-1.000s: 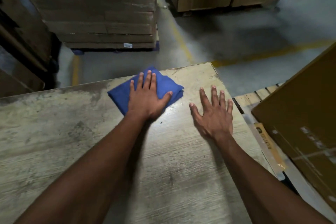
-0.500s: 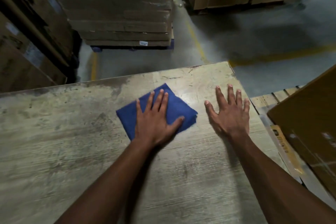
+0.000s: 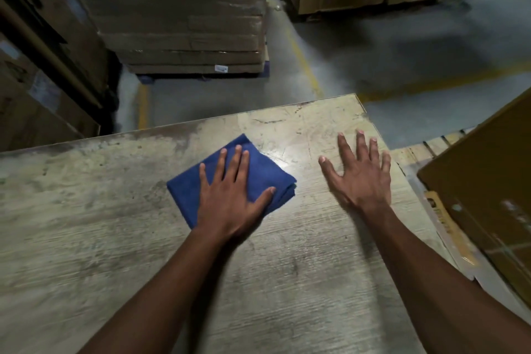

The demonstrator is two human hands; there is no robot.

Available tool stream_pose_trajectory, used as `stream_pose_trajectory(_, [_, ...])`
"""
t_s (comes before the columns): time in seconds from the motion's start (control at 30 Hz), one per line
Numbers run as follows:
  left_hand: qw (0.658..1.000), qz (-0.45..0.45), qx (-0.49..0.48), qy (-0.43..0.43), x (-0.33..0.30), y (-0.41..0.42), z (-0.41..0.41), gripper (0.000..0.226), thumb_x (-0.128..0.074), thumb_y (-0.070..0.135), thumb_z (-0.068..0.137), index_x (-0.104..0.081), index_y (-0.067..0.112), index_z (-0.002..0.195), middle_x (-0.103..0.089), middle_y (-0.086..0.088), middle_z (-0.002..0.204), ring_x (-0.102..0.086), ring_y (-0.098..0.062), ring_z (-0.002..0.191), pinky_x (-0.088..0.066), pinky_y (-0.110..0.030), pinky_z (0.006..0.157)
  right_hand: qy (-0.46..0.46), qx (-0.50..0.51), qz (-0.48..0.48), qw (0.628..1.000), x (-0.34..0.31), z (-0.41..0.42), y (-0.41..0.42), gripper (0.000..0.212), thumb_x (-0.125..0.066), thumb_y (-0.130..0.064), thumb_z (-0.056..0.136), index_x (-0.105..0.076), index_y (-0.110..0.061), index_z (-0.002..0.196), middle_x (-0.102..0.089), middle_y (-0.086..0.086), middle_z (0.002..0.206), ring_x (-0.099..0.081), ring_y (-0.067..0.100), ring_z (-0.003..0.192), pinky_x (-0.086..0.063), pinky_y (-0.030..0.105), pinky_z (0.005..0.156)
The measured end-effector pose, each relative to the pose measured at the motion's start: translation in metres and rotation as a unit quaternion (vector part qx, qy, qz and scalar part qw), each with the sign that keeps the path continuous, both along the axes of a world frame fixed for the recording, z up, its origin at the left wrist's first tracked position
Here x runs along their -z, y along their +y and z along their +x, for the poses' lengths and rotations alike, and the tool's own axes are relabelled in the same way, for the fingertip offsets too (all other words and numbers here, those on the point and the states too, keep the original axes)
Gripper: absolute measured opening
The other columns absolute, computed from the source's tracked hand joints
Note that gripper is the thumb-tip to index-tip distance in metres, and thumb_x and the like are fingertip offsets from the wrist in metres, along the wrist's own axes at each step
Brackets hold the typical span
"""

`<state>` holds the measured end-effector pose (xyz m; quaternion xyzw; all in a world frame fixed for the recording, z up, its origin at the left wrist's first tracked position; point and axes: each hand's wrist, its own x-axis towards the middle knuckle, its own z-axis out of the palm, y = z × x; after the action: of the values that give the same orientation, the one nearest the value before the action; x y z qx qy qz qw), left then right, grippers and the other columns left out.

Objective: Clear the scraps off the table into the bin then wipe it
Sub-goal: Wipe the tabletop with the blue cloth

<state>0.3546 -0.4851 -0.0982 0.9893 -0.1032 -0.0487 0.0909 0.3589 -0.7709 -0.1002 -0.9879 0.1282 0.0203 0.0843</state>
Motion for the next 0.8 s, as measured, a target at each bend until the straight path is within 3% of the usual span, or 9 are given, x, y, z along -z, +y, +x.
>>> stream_pose_trajectory(0.23, [1.000, -0.007, -0.016, -0.005, 0.000, -0.001, 0.062, 0.103, -0.010, 0.092, 0.093, 0.004, 0.029, 0.173, 0.008, 0.010, 0.181, 0.014, -0.018, 0.167, 0.006, -0.063, 0.131, 0.001, -0.051, 0.010, 0.999, -0.006, 0.002, 0.012, 0.080, -0.010, -0.079, 0.104, -0.002, -0.037, 0.172, 0.007, 0.009, 0.181, 0.005, 0.029, 0.167, 0.002, 0.056, 0.134])
stream_pose_trajectory(0.37, [1.000, 0.014, -0.024, -0.003, 0.002, 0.002, 0.104, 0.107, -0.008, 0.093, 0.091, 0.000, 0.026, 0.174, 0.005, 0.008, 0.182, 0.009, -0.021, 0.168, 0.003, -0.064, 0.131, -0.009, -0.141, 0.037, 0.989, -0.009, 0.028, 0.062, 0.066, -0.022, -0.056, 0.113, -0.009, -0.034, 0.173, 0.002, 0.002, 0.182, 0.003, 0.023, 0.168, 0.003, 0.052, 0.134])
stream_pose_trajectory(0.5, [1.000, 0.010, -0.022, -0.006, 0.002, 0.004, 0.079, 0.100, -0.009, 0.087, 0.096, 0.001, 0.025, 0.174, 0.005, 0.005, 0.182, 0.010, -0.021, 0.167, 0.005, -0.061, 0.132, -0.001, -0.142, 0.026, 0.989, -0.004, 0.042, 0.097, 0.062, -0.022, -0.040, 0.114, -0.008, -0.028, 0.173, 0.001, 0.002, 0.182, 0.004, 0.023, 0.168, 0.003, 0.054, 0.133])
stream_pose_trajectory(0.67, [1.000, 0.015, -0.011, -0.016, 0.003, 0.021, -0.019, 0.093, -0.009, 0.083, 0.100, 0.005, 0.026, 0.173, 0.012, 0.009, 0.181, 0.020, -0.016, 0.165, 0.009, -0.058, 0.132, -0.006, -0.142, 0.010, 0.990, 0.000, 0.038, 0.097, 0.064, -0.019, -0.046, 0.114, -0.004, -0.030, 0.174, 0.004, 0.002, 0.182, 0.004, 0.023, 0.168, 0.004, 0.053, 0.133])
stream_pose_trajectory(0.8, [1.000, 0.022, -0.010, -0.007, 0.003, 0.026, -0.016, 0.093, -0.009, 0.083, 0.100, 0.007, 0.028, 0.173, 0.014, 0.011, 0.180, 0.022, -0.015, 0.165, 0.012, -0.059, 0.131, -0.013, -0.151, 0.002, 0.988, 0.002, 0.042, 0.099, 0.066, -0.016, -0.056, 0.112, -0.003, -0.035, 0.173, 0.006, 0.000, 0.182, 0.006, 0.023, 0.168, 0.004, 0.056, 0.133])
